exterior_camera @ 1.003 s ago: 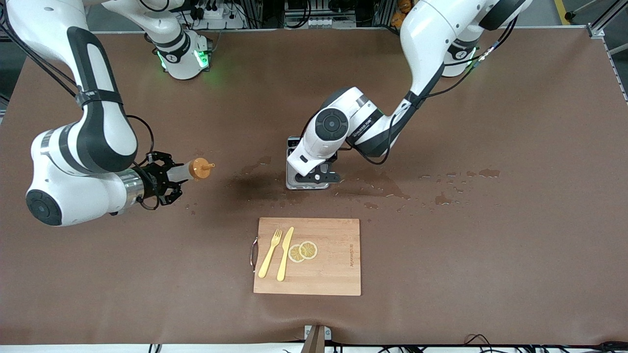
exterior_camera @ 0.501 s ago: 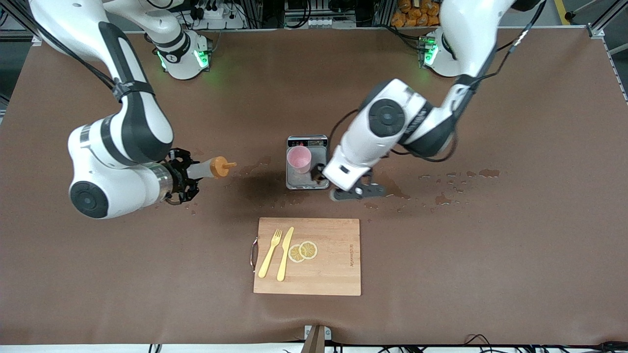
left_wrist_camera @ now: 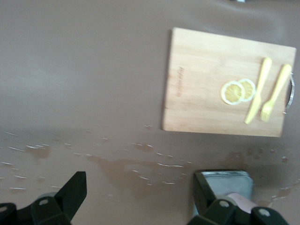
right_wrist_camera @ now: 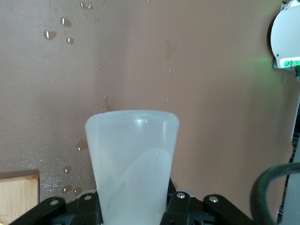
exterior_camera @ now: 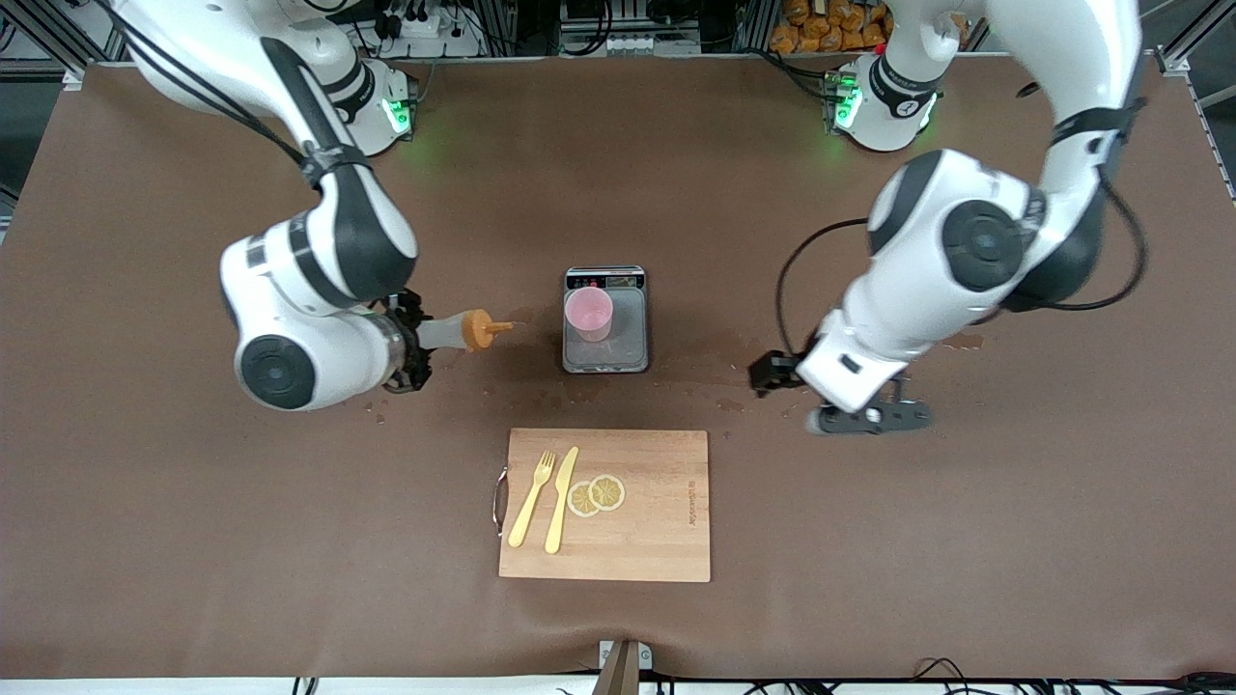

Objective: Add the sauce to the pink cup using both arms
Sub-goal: 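Open the left gripper and withdraw while the right gripper carries the bottle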

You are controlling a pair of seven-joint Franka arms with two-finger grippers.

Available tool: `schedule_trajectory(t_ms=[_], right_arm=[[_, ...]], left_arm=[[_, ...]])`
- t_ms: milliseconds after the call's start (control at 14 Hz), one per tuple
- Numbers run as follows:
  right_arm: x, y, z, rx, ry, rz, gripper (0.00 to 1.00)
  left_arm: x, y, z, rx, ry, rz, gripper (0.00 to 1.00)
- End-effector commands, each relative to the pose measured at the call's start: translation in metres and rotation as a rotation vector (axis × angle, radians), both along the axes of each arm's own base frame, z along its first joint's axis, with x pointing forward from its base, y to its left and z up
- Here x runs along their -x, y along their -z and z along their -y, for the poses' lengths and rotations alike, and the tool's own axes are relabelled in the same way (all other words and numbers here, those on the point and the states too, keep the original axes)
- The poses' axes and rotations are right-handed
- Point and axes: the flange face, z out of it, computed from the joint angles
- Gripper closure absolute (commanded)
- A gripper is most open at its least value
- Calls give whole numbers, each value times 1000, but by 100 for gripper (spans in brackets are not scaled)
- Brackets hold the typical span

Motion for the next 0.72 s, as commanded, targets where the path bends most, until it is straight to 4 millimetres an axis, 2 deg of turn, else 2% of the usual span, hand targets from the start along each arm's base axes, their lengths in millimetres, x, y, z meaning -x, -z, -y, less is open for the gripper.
schedule_trajectory(t_ms=[0,72,215,358,501,645], right_arm=[[12,10,-33,97,10,27,60],[17,13,-43,131,10,32,61],[23,17,-50,160,26,28,61],[26,17,-52,173,35,17,61],[35,18,-65,224,37,30,61],[46,19,-69,300,13,9,61]], left_arm=[[3,-23,-36,-38,58,15,0],[6,-33,-48,-48,77,14,0],[10,-50,-73,-70,88,-2,0],[16,-63,-89,-86,96,-22,0],[22,-73,-110,-104,106,-50,0],[41,-90,-123,-130,133,-51,0]])
